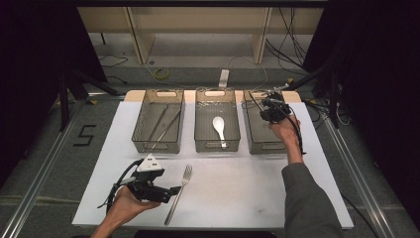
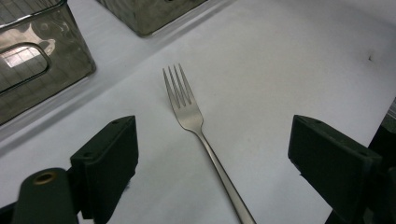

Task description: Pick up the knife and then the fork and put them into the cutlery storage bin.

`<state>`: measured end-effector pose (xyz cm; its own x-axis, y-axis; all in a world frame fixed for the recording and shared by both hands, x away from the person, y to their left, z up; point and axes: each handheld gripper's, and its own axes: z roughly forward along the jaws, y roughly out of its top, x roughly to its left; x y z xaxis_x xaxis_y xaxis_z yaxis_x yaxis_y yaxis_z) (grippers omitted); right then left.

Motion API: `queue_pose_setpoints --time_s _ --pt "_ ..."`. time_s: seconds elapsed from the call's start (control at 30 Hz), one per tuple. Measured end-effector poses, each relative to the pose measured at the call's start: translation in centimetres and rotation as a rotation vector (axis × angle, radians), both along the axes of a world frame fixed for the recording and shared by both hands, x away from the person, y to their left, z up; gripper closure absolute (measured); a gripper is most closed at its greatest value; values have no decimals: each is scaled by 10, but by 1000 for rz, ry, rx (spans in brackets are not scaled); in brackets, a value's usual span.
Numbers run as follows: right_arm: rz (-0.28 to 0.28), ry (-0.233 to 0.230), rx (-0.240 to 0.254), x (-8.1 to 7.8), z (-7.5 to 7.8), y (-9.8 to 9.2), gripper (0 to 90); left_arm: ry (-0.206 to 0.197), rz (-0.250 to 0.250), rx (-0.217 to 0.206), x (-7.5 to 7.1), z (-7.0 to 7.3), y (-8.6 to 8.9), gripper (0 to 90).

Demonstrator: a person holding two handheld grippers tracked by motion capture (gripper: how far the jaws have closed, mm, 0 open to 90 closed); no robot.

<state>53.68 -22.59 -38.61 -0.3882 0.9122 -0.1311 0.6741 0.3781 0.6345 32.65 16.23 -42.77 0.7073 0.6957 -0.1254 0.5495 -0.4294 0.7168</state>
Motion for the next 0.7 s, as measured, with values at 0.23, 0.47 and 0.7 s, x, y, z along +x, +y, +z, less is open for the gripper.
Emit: queue_pose_setpoints --time_s 0.23,0.47,0.7 --pt "-23 12 -6 13 0 3 833 10 -11 -15 0 0 -1 155" --pt "-35 36 -13 21 -6 5 829 12 -16 -11 0 0 -1 155" --pt "-41 16 43 26 -2 8 651 14 -16 -7 0 0 -2 155"
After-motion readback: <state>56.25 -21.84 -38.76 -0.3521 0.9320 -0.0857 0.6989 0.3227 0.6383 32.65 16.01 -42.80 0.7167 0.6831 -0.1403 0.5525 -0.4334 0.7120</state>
